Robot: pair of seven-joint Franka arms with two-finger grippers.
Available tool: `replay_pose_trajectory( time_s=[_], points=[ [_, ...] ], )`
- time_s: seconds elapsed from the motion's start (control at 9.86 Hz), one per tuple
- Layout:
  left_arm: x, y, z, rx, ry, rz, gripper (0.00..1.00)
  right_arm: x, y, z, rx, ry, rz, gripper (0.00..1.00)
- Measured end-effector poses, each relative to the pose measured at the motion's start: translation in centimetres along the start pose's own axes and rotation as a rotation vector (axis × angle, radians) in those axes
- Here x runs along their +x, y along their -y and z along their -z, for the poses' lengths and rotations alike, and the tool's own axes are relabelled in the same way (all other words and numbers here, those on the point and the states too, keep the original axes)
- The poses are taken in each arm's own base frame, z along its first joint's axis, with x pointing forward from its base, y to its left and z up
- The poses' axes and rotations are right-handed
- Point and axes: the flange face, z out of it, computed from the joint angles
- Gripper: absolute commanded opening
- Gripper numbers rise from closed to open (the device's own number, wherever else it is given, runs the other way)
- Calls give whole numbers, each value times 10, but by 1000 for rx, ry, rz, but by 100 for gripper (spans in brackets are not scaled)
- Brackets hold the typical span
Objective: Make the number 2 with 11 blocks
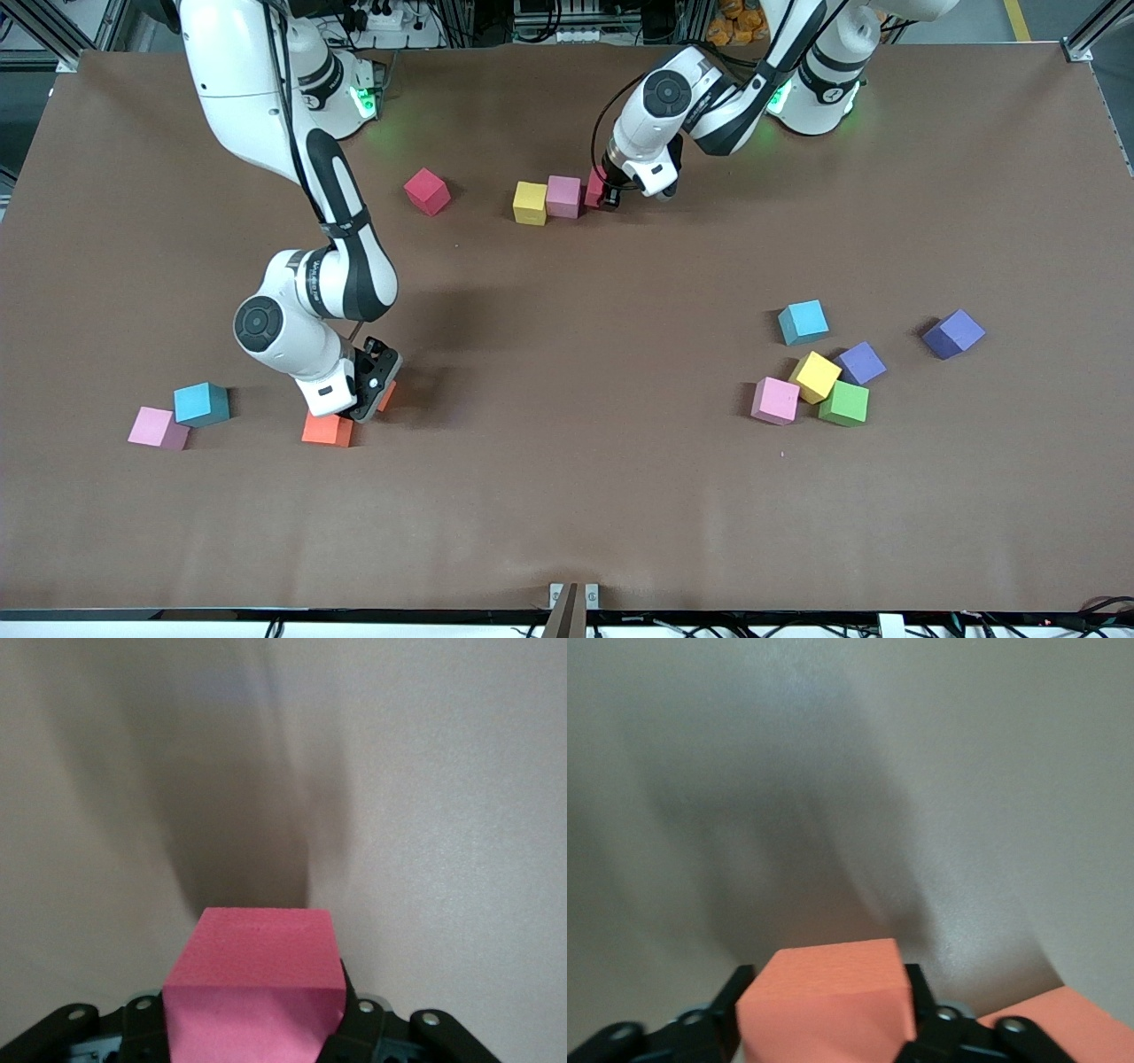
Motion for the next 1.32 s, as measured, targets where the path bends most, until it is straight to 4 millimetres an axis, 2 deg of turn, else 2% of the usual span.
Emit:
replay_pose_trajectory(
  time_s=[0.3, 0.71, 0.91, 1.32],
  points=[
    [-5, -8, -5, 2, 5, 17, 0, 9, -5, 9, -15, -16, 8, 14],
    [-1, -15, -8, 3, 4, 30, 0, 23, -7, 20, -21, -43, 9, 13],
    [-2, -15, -9, 5, 4, 31, 0, 34, -1, 24, 8, -44, -22, 13],
    [-2, -17, -10, 6, 6, 33, 0, 68, 25, 30, 27, -51, -97, 14]
  ],
)
